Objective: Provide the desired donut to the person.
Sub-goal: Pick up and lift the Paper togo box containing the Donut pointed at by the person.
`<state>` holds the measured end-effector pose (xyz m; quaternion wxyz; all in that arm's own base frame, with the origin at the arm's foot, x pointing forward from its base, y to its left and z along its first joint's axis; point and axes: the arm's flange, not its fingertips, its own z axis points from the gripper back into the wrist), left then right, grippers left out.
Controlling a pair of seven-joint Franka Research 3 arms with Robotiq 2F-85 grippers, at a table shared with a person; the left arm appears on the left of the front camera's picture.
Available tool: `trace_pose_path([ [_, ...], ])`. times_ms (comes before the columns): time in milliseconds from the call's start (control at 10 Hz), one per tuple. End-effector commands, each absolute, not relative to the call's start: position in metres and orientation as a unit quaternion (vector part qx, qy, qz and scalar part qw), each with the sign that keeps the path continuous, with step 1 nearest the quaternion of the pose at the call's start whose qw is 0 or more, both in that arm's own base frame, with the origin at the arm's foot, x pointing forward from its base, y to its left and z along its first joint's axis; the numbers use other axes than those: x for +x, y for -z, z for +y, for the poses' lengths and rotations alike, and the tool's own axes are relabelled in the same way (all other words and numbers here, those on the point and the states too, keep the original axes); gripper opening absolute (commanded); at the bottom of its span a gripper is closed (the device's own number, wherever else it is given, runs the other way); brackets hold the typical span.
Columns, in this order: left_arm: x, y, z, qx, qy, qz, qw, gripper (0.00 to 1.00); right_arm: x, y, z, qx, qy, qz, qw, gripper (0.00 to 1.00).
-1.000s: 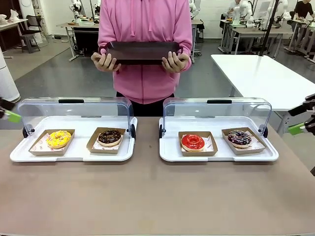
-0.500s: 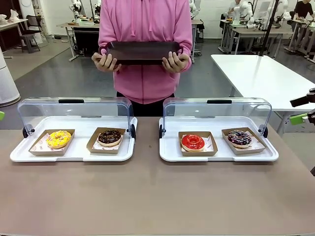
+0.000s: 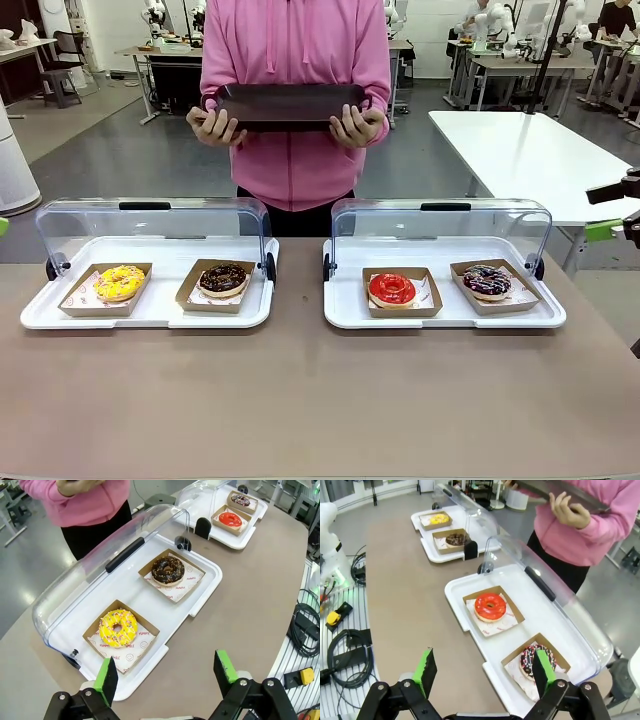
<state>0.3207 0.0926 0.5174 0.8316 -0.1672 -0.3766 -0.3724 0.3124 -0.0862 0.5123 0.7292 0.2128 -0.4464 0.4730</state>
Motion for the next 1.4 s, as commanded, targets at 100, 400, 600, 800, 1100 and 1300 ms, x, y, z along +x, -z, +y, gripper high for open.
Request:
trace_pose_path([
  [100,0.272,-0.466,0.062,-0.156,0.374,-0.4,0.822,1.0,0.306,-0.498,-0.079,0.202,-0.474,-0.458,0.725,1.0],
  [400,0.269,-0.467,0.061,-0.153,0.38,-0.398,0.821,1.0,0.306,-0.498,-0.08,0.192,-0.464,-0.451,0.738,1.0],
  [600,0.267,-0.469,0.064,-0.151,0.378,-0.398,0.822,1.0,0.301,-0.5,-0.087,0.181,-0.442,-0.451,0.754,1.0],
  [800,0.267,-0.47,0.064,-0.151,0.382,-0.395,0.821,1.0,0.295,-0.502,-0.091,0.173,-0.433,-0.458,0.757,1.0],
  [1100,0.267,-0.471,0.061,-0.154,0.392,-0.393,0.817,1.0,0.291,-0.503,-0.076,0.118,-0.436,-0.448,0.772,1.0],
  [1300,0.317,-0.525,0.094,-0.155,0.375,-0.386,0.828,1.0,0.307,-0.516,-0.107,0.161,-0.441,-0.449,0.76,1.0],
])
